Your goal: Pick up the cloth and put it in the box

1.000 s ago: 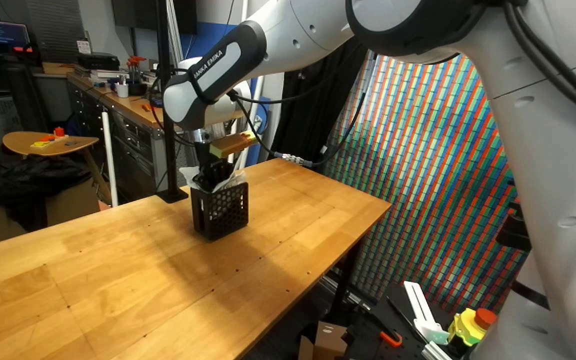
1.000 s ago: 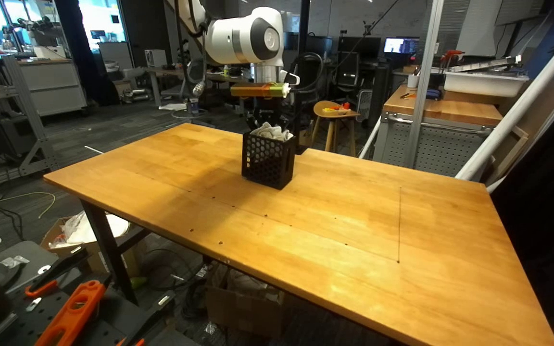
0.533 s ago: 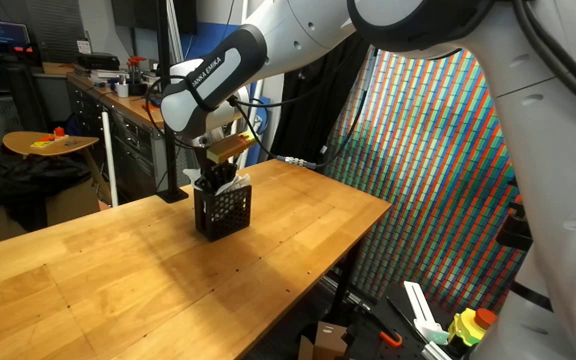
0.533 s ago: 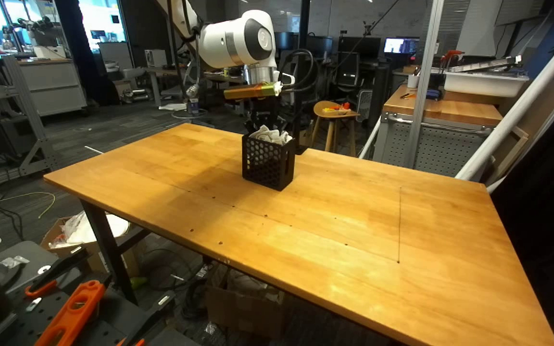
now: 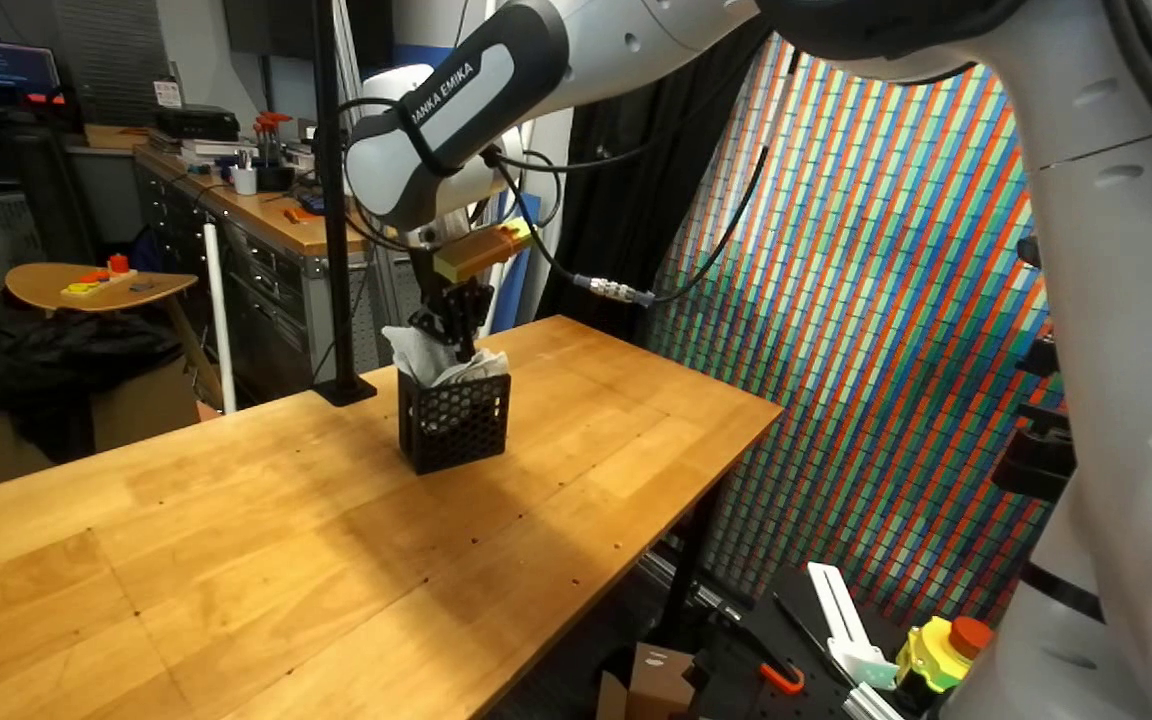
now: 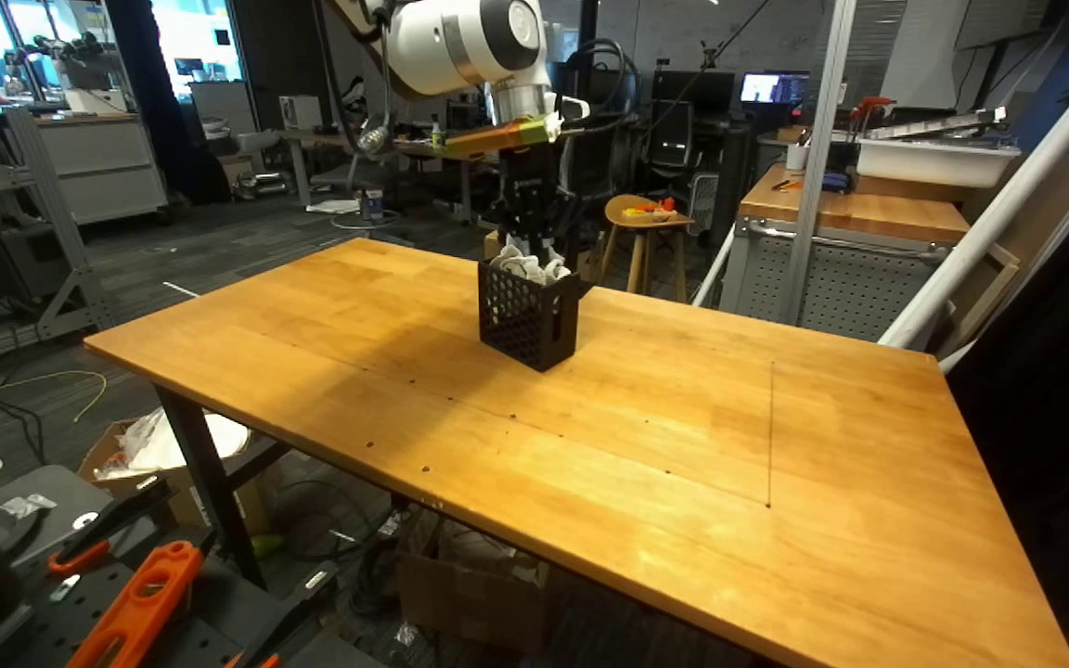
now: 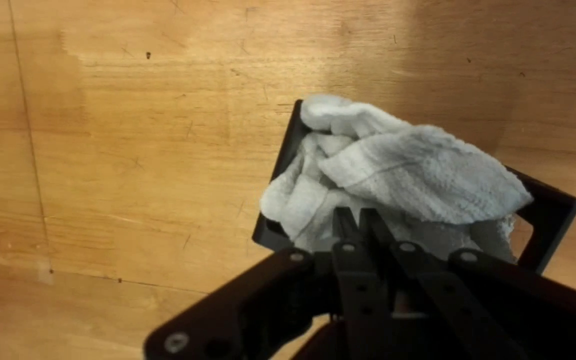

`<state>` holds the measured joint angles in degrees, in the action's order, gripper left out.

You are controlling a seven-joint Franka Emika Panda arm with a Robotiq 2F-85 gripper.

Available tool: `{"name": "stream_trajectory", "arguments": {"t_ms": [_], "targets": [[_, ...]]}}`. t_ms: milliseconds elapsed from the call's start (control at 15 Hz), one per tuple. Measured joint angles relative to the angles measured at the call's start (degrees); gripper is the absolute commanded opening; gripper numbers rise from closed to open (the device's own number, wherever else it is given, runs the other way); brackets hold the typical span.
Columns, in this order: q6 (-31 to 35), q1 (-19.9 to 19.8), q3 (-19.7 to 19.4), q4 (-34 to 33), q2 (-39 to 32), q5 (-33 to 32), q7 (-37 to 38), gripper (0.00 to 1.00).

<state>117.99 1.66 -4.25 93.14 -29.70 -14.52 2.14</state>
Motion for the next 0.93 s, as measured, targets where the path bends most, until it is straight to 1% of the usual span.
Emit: {"name": "stream_trajectory", "arguments": {"t_ms": [533, 733, 933], "targets": [[-0.51, -1.49, -0.02, -0.12, 5.90, 1.16, -0.04, 0.11], [-0.51, -1.63, 0.06, -1.50, 6.54, 2.61, -0.05, 0.11], [-1.32, -1.59, 0.11, -1.85, 6.45, 2.72, 0.97, 0.11]]}}
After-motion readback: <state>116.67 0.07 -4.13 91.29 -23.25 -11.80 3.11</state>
